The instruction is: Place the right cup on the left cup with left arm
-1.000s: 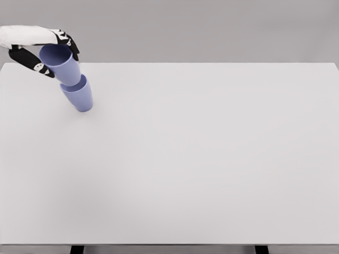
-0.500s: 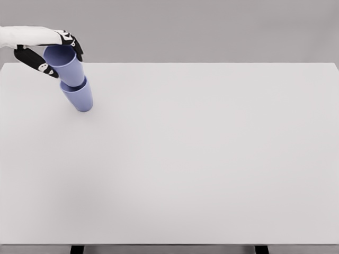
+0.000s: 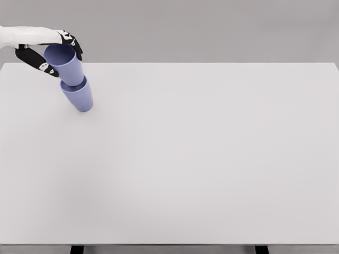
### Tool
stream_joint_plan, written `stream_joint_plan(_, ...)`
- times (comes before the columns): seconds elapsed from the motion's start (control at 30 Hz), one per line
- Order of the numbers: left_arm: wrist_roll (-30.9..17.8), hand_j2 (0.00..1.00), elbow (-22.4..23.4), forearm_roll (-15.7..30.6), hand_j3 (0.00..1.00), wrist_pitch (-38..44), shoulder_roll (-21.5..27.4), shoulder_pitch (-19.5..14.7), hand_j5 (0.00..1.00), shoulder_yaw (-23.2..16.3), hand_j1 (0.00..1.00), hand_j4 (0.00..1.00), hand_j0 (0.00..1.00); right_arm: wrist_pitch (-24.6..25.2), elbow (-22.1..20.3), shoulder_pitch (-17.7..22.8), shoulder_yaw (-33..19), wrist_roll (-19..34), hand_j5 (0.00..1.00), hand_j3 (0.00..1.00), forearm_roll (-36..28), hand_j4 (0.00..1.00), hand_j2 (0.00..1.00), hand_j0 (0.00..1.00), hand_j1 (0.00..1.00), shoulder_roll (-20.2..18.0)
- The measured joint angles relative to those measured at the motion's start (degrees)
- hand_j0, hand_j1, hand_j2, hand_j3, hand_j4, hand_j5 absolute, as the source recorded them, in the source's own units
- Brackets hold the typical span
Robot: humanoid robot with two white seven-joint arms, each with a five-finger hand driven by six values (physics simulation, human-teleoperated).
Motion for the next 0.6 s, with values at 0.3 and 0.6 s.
stream_joint_plan(0.3,0.0,0.82,-0.1,-0.2,0.82,0.0,0.2,0.1,0.82,0.0,0.82,0.82,0.82,0.0,0.0,0.0,0.0,0.0,1.0,1.0,0.0,1.0,1.0,1.0,1.0,0.0)
stream_joint_plan(0.6,0.1,0.82,0.0,-0.5,0.82,0.0,0.0,0.4,0.82,0.4,0.82,0.82,0.82,0.0,0.0,0.0,0.0,0.0,1.0,1.0,0.0,1.0,1.0,1.0,1.0,0.0)
